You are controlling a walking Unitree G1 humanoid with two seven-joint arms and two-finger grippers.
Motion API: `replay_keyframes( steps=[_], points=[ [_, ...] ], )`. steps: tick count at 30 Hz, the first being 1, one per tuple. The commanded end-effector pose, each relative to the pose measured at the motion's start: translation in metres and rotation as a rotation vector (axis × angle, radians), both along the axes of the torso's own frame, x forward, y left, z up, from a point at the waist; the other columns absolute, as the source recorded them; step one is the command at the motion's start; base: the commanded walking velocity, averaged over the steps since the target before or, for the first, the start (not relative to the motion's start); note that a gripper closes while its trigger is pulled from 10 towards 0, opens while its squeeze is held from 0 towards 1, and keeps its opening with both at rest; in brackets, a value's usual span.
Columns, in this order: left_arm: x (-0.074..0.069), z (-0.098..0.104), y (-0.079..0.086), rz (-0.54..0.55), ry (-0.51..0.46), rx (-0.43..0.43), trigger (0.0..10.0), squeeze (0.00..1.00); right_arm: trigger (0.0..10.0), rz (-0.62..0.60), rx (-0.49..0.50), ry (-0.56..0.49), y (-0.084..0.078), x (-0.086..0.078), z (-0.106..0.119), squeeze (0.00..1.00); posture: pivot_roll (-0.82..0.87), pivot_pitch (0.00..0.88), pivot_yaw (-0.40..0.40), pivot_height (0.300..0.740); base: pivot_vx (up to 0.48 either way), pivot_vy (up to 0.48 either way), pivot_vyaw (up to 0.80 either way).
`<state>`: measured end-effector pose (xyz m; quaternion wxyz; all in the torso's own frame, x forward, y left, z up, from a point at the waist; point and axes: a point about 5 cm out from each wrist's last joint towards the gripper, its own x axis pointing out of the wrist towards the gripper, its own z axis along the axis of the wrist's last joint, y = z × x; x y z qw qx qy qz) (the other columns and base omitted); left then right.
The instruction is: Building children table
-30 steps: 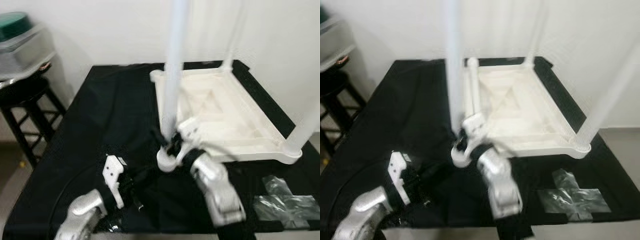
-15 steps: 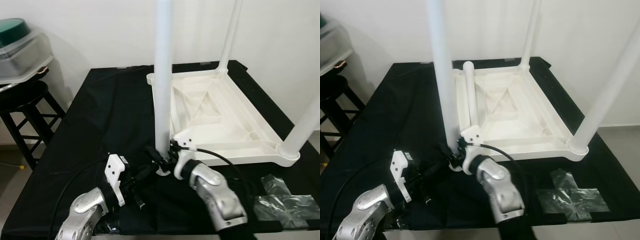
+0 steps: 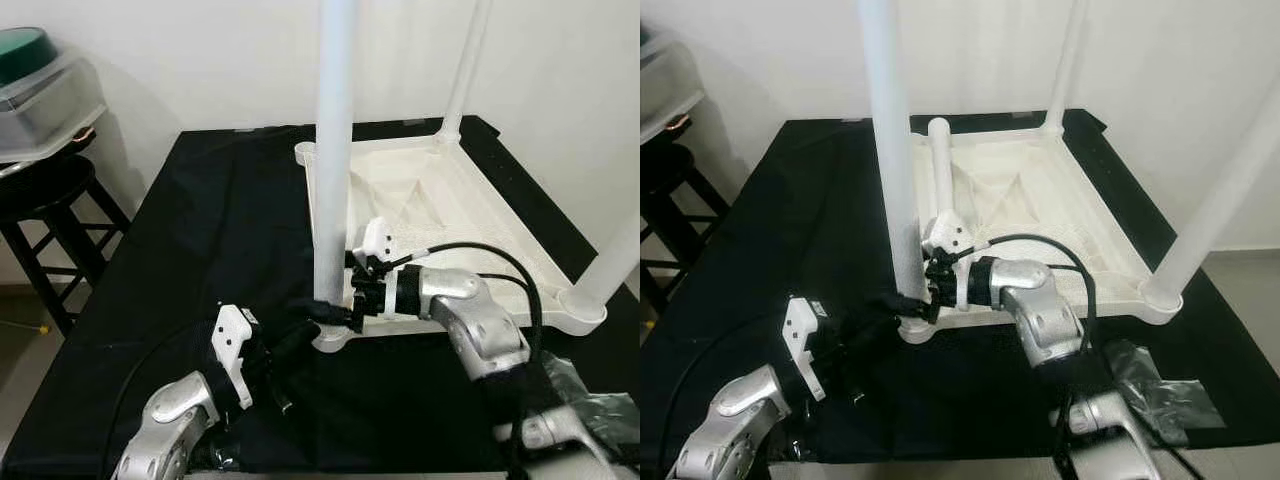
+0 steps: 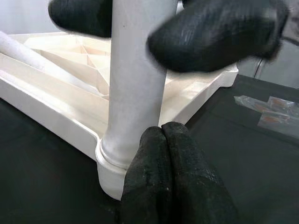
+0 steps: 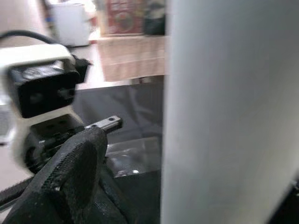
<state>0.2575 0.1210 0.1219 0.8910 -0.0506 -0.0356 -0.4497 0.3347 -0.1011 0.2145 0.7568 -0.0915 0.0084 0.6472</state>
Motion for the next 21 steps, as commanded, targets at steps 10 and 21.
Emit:
replay_keyframes(
  steps=[10,21],
  points=[
    [-0.003,-0.005,0.001,0.011,0.013,0.017,10.0,0.0,0.0,0.156,0.007,0.11,0.002,0.008,-0.001,0.0,0.01,0.097,0.027,0.74,0.0,0.0,0.0],
    [-0.005,-0.004,0.003,0.008,0.016,0.009,10.0,0.0,0.0,-0.255,0.046,0.029,-0.006,0.005,-0.021,0.0,-0.01,0.114,0.024,0.74,0.0,0.0,0.0]
  ],
)
